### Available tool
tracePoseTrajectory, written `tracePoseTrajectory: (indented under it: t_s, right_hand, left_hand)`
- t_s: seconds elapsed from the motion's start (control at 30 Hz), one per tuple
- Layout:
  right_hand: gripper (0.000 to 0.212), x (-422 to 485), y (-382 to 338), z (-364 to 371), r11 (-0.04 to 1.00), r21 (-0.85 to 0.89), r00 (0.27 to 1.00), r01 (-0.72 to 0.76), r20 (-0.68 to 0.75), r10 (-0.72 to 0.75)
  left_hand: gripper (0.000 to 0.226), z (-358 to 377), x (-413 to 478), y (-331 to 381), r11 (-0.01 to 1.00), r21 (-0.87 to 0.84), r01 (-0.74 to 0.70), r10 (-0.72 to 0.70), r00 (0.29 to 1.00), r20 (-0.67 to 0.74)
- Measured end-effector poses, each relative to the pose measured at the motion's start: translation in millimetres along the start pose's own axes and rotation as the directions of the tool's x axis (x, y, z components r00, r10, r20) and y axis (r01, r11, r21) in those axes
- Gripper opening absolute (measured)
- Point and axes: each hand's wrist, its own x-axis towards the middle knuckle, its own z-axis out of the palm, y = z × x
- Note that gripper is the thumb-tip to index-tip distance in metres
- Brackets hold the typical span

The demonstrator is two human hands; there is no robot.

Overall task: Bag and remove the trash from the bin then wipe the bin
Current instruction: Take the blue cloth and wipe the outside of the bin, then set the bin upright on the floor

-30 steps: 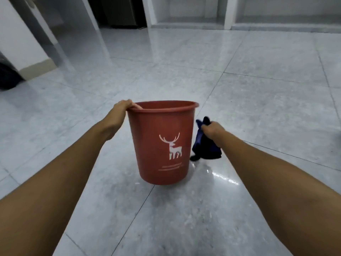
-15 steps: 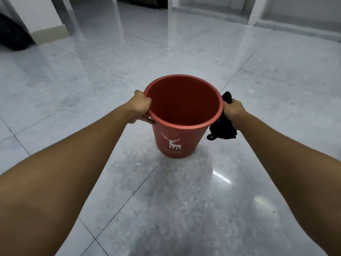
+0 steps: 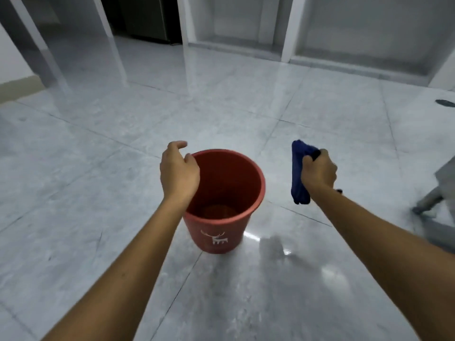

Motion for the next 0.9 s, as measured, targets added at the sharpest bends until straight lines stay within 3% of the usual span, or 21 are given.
tracePoseTrajectory:
  t_s: [0.07, 0.17, 0.2, 0.27, 0.3, 0.37, 0.43, 0.5, 0.63, 0.73, 0.77, 0.83, 0.9]
  right_hand:
    - [0.030, 8.1, -42.4, -48.8, 0.990, 0.131, 0.999, -0.050, 0.014, 0.049]
    - [0.029, 8.7, -118.0, -123.5, 0.827, 0.511, 0.968, -0.234, 0.197, 0.152]
    - [0.028, 4.7, -145.2, -151.5, 0.757, 0.590, 0.957, -0.281, 0.234, 0.173]
    - [0.025, -9.0, -194.5, -203.4, 0.643, 0.686, 0.939, -0.340, 0.288, 0.189]
    - [0.023, -14.4, -219.4, -233.3, 0.587, 0.725, 0.932, -0.360, 0.304, 0.196]
    - [0.019, -26.2, -260.8, -295.7, 0.515, 0.771, 0.927, -0.374, 0.311, 0.208]
    - [0.018, -34.6, -296.5, -356.8, 0.484, 0.798, 0.933, -0.361, 0.296, 0.207]
    - [0.020, -39.0, -327.6, -428.7, 0.511, 0.792, 0.941, -0.335, 0.254, 0.223]
    - [0.018, -49.2, -362.4, -569.1, 0.723, 0.613, 0.946, -0.319, 0.165, 0.278]
    - [0.038, -58.7, -349.2, -658.6, 0.790, 0.475, 0.916, -0.388, 0.101, 0.389]
    - [0.037, -62.0, -340.4, -678.9, 0.810, 0.428, 0.907, -0.400, 0.063, 0.415]
    - [0.023, -76.0, -314.9, -714.0, 0.835, 0.343, 0.885, -0.431, -0.023, 0.466]
    - [0.021, -90.9, -281.4, -737.5, 0.845, 0.278, 0.856, -0.457, -0.122, 0.503]
  left_hand:
    - [0.027, 1.4, -7.1, 55.1, 0.997, -0.081, 0.008, -0.005, 0.999, 0.044]
    - [0.038, 7.6, -19.3, 149.0, 0.984, -0.111, 0.139, -0.093, 0.934, 0.346]
    - [0.052, 5.3, -20.6, 185.3, 0.951, -0.113, 0.288, -0.204, 0.859, 0.469]
    - [0.075, -5.9, -20.0, 256.4, 0.792, -0.075, 0.606, -0.404, 0.613, 0.679]
    - [0.081, -15.8, -19.1, 294.3, 0.710, -0.040, 0.703, -0.436, 0.484, 0.758]
    - [0.085, -34.4, -25.6, 365.6, 0.646, -0.047, 0.762, -0.337, 0.340, 0.878]
    - [0.080, -46.9, -34.9, 436.0, 0.591, -0.163, 0.790, -0.132, 0.294, 0.947]
    - [0.075, -60.8, -48.7, 511.3, 0.610, -0.170, 0.774, -0.059, 0.259, 0.964]
    - [0.034, -85.7, -93.1, 629.4, 0.824, -0.144, 0.548, -0.028, 0.293, 0.956]
    - [0.005, -86.3, -148.1, 688.5, 0.908, -0.235, 0.347, 0.129, 0.302, 0.945]
    - [0.006, -83.0, -165.7, 697.7, 0.915, -0.267, 0.304, 0.178, 0.288, 0.941]
    - [0.006, -73.0, -209.3, 709.1, 0.932, -0.269, 0.242, 0.226, 0.192, 0.955]
    - [0.026, -59.4, -253.3, 712.7, 0.953, -0.237, 0.186, 0.216, 0.126, 0.968]
